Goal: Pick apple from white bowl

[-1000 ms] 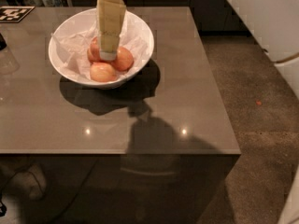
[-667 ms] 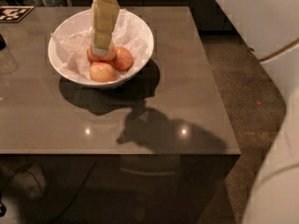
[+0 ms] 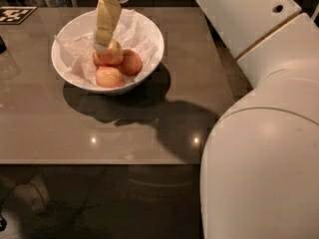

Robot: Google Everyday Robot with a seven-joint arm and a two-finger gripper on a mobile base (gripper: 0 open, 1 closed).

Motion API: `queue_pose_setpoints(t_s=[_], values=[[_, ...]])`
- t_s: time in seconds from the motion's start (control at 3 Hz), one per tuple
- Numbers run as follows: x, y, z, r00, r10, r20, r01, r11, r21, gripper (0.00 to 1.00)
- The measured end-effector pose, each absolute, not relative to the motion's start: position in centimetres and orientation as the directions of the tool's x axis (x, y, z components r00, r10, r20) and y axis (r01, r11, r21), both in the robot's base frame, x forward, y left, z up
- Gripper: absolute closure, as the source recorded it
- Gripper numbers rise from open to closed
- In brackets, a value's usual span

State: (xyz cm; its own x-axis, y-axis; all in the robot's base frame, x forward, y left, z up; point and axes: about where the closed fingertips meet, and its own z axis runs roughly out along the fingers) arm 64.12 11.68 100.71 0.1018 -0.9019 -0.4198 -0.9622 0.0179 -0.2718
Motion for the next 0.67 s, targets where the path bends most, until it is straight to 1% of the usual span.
queue_pose_setpoints(t_s=[0.67], values=[[66.7, 10.3, 98.6, 0.071, -0.896, -0.439, -0.956, 0.065, -0.288, 0.00]])
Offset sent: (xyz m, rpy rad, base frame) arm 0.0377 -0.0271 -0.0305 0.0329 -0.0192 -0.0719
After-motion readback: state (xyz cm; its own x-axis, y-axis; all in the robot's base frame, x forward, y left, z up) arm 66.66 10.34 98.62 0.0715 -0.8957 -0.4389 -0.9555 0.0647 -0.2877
